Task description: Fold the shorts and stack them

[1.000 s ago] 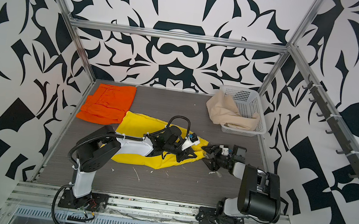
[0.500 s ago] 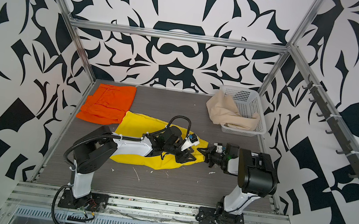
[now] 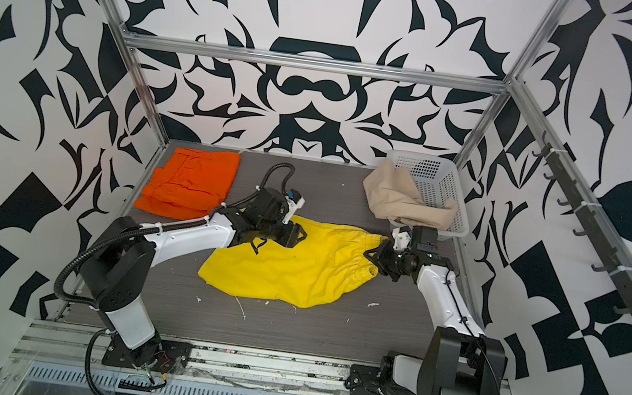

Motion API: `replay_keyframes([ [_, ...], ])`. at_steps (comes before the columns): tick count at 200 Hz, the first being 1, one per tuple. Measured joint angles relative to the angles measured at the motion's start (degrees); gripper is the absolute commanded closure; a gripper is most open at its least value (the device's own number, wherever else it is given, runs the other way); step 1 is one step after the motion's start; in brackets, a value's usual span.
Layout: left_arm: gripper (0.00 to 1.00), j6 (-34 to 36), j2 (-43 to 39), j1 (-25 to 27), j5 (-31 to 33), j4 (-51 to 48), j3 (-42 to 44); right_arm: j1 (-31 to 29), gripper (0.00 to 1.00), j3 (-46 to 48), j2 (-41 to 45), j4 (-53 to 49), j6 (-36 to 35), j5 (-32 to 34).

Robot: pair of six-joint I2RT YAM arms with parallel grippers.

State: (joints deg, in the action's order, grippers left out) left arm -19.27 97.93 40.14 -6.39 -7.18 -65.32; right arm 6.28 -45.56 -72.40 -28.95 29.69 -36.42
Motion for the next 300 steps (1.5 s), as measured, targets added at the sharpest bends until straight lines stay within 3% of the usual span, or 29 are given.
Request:
replay_keyframes([
  [48, 0.46, -10.3, -5.7, -10.3, 0.4, -5.5, 8.4, -0.4, 0.96, -17.4, -0.4, -20.1, -10.7, 10.8],
  [105, 0.51, -16.7, -6.3, -12.0, -4.5, -4.0, 14.5, -6.2, 0.96, -33.5, -5.8, -31.5, -15.5, 21.7],
  [199, 0.62, -28.1, -3.8, -12.0, -13.7, 11.9, 24.7, -28.0, 0.97, -49.8, -15.9, -40.8, -11.6, 41.0],
  [249, 0.72, -30.8, 1.1, -11.9, -17.7, 20.5, 24.2, -40.0, 0.98, -55.4, -22.6, -43.4, -7.4, 51.2],
  [300, 0.74, -31.3, 1.9, -11.9, -18.4, 21.8, 24.2, -51.0, 0.97, -59.7, -31.1, -44.1, -3.2, 57.1],
])
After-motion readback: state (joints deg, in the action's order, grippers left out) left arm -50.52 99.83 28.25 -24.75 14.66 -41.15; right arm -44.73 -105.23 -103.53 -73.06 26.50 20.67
